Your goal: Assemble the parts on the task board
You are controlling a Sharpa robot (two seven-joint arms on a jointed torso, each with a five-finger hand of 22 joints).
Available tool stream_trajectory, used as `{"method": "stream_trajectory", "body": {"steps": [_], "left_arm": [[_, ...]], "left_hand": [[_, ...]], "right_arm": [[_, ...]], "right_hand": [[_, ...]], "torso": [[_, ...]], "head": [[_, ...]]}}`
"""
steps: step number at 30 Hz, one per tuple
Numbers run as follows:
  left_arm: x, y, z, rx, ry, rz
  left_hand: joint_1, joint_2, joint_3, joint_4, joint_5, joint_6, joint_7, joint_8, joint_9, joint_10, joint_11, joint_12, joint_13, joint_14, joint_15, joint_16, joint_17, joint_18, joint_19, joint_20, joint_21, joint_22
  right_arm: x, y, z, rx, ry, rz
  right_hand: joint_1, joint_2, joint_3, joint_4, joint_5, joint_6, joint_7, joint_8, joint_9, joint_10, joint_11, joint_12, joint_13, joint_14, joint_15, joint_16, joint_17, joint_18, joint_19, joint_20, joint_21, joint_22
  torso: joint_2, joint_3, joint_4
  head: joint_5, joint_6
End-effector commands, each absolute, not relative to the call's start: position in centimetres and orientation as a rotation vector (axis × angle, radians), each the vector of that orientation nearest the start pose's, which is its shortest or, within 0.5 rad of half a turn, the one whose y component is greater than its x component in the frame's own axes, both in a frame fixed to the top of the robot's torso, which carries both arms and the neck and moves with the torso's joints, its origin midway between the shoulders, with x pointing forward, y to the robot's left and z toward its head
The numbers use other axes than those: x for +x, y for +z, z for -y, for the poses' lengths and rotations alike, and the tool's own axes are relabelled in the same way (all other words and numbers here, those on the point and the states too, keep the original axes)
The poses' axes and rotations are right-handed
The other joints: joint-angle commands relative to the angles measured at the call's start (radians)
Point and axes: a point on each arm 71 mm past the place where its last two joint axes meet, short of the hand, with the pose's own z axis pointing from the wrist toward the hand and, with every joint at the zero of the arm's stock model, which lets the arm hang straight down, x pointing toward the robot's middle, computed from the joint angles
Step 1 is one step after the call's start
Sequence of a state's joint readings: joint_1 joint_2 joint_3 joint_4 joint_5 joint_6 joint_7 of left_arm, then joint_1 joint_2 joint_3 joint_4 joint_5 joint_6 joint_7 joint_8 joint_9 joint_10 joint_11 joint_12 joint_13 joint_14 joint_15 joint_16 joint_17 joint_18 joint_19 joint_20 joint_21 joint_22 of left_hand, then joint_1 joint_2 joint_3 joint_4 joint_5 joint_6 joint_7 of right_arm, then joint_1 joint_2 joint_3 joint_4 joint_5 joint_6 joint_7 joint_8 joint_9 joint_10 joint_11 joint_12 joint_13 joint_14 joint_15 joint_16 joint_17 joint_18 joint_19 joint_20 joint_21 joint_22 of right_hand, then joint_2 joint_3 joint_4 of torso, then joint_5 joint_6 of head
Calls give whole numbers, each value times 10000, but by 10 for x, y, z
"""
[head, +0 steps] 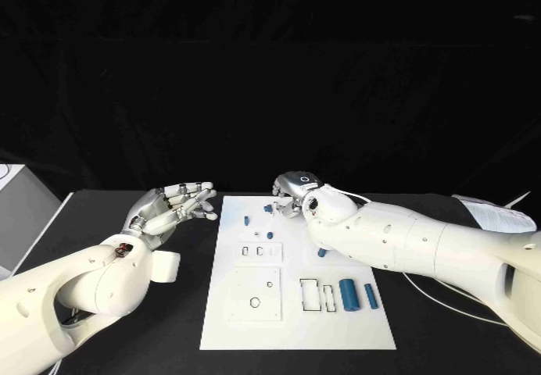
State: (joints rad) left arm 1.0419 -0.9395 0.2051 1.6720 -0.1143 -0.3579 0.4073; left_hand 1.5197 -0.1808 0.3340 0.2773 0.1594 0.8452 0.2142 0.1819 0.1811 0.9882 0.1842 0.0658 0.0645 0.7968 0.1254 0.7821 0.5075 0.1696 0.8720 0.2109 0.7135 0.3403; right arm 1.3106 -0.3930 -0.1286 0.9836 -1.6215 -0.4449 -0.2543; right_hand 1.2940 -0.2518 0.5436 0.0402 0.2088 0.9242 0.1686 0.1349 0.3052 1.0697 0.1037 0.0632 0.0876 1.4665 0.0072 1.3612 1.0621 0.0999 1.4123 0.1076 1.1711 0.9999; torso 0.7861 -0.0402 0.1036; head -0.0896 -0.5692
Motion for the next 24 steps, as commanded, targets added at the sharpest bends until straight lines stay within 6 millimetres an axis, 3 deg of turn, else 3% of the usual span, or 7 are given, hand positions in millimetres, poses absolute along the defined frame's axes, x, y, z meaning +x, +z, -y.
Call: {"method": "stream_trajectory", "body": {"steps": [1,14,18,24], "left_arm": [[466,-143,-220,-10412,-16337,-12677],[467,-144,-222,-10421,-16305,-12666],[467,-144,-222,-10425,-16298,-12670],[467,-144,-222,-10431,-16300,-12680]], "left_hand": [[102,-20,11,-64,-38,-62,224,-47,-9,-83,-11,-7,3,-72,-12,57,-7,87,-89,-7,46,10],[107,-19,12,-66,-37,-63,223,-50,-11,-87,-10,-3,4,-91,-9,68,-14,87,-116,-3,70,25],[107,-19,12,-66,-37,-63,223,-50,-11,-87,-10,-3,4,-91,-9,68,-14,87,-116,-3,70,25],[107,-19,12,-66,-37,-63,223,-50,-11,-87,-10,-3,4,-91,-9,68,-14,87,-116,-3,70,25]], "right_arm": [[580,-165,126,-2296,3398,-14525],[569,-157,128,-2250,4444,-13655],[566,-156,124,-2324,4687,-13615],[566,-156,115,-2530,4865,-13704]], "right_hand": [[92,32,-67,-20,52,42,-30,-8,14,-15,3,16,-4,77,52,-63,-6,74,-34,-1,-68,-16],[77,34,120,81,233,447,-65,119,98,740,-78,137,131,158,-16,94,203,24,108,-65,103,269],[-47,-64,79,162,95,492,-68,123,112,823,-83,100,161,170,-19,132,243,11,129,-71,142,335],[69,-19,178,132,-122,618,-123,172,152,840,-113,62,213,155,-35,138,206,10,116,-80,137,357]], "torso": [[2,2,-5],[-4,-4,-9],[-8,-17,-4],[-1,-31,23]], "head": [[-7,19],[29,54],[17,69],[-9,111]]}}
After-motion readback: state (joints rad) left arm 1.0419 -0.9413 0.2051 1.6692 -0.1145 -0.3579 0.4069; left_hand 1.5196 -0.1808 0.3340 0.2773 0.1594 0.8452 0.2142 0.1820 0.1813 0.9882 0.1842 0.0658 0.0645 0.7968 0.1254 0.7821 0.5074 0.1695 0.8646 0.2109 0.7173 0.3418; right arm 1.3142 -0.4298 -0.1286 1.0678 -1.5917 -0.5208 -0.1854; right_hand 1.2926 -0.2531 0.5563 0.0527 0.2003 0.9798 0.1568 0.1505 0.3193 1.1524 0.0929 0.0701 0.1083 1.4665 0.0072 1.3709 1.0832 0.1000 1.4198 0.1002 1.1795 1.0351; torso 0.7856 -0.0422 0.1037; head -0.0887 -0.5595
